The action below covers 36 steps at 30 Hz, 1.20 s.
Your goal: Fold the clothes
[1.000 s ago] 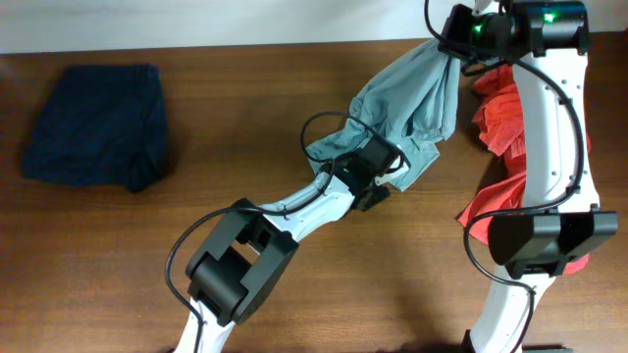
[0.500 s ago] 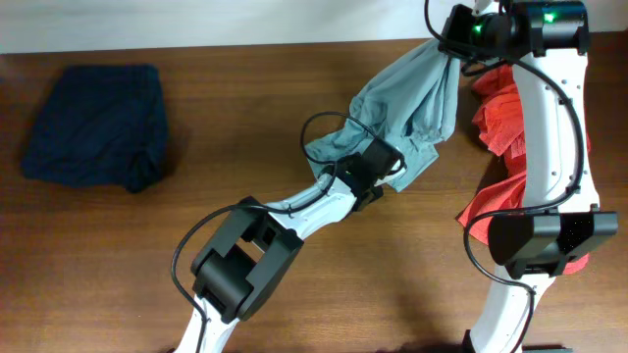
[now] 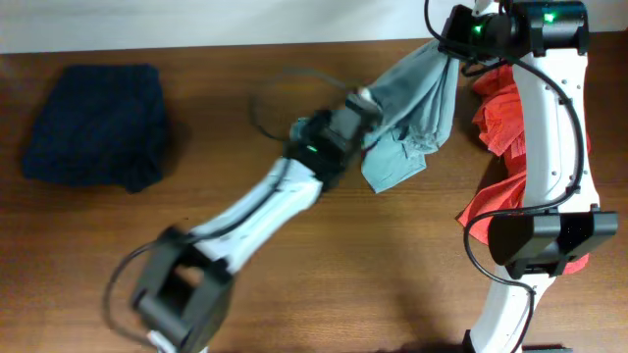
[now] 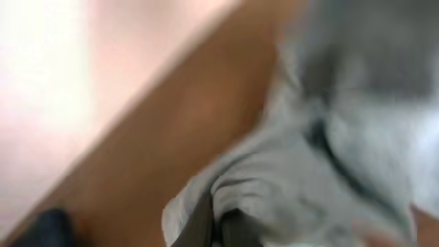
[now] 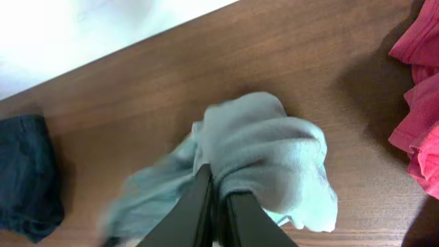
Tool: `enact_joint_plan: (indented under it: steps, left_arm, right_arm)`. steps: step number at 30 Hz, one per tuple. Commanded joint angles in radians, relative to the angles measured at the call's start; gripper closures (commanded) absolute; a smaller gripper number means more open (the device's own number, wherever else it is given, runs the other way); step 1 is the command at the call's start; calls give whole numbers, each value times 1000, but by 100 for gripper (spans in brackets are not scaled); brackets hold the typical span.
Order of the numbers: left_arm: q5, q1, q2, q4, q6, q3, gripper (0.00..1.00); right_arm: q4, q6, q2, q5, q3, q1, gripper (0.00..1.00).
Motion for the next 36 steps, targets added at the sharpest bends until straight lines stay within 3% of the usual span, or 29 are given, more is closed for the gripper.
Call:
enact_joint_plan:
  steps: [1, 13, 23, 26, 27, 29, 36]
  left_arm:
    - [-18, 19, -94, 0, -16, 22, 99]
    - [-16, 24, -121, -92, -9, 22, 96]
    - [142, 24, -119, -205, -9, 22, 100]
    - [154, 23, -119, -223, -9, 22, 80]
    - [164, 24, -119, -230, -9, 22, 80]
    - [183, 23, -119, -241, -9, 22, 100]
    - [283, 23, -119, -293, -9, 22, 100]
  right_arm:
    - [0, -10, -3, -9, 6, -5, 92]
    - [-11, -10, -3, -9, 6, -5, 92]
    - [-16, -11, -3, -9, 6, -5, 92]
    - [-19, -11, -3, -8, 6, -5, 92]
    - [-21, -11, -3, -8, 6, -5, 92]
    - [-23, -14, -3, -8, 6, -5, 92]
    - [-31, -33, -3, -1, 6, -5, 92]
